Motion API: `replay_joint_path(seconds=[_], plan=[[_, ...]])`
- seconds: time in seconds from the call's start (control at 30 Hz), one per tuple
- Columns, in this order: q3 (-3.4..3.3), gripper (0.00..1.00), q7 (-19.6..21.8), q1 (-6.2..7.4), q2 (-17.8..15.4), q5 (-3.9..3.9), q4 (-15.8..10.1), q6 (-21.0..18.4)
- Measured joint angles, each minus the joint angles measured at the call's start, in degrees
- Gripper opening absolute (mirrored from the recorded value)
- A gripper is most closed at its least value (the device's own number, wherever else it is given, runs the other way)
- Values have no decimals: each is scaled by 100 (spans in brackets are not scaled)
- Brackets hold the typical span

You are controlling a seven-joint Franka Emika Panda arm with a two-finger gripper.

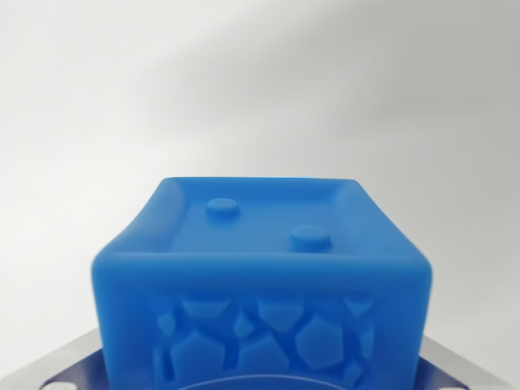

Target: Stack cube

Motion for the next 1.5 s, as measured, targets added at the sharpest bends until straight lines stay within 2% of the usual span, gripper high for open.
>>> replay_joint_path(seconds=[1.5], plan=[[72,0,553,0,858,68,1891,-1034]])
